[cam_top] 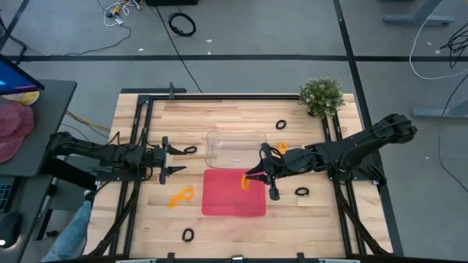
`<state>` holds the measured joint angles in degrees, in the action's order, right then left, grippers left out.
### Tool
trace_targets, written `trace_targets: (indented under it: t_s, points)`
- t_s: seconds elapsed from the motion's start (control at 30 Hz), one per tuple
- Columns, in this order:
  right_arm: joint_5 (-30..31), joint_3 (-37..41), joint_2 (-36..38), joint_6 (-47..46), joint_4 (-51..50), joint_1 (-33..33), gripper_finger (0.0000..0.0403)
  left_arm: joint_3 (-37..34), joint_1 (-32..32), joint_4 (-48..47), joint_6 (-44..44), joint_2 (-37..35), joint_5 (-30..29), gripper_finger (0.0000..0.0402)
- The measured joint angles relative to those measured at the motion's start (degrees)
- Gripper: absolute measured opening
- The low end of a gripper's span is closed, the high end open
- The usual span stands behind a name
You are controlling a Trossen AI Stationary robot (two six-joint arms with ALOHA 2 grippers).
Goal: Sort spring keychains
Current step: Put the orange spring keychain into the pink bin
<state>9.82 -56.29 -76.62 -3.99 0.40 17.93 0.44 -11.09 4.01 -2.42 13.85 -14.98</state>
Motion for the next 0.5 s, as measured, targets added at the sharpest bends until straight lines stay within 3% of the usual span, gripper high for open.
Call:
trace_targets:
  t_s: [0.23, 0.5]
  points:
    - [-0.5, 0.0, 0.0, 0.02, -0.94, 0.04, 0.0095, -0.01, -0.02, 0.02, 0.0, 0.02, 0.0, 0.0261]
    - [-0.5, -0.02, 0.01, 0.05, -2.12, 0.04, 0.0195, 0.0, -0.01, 0.0, 0.0, 0.0, 0.0, 0.0261]
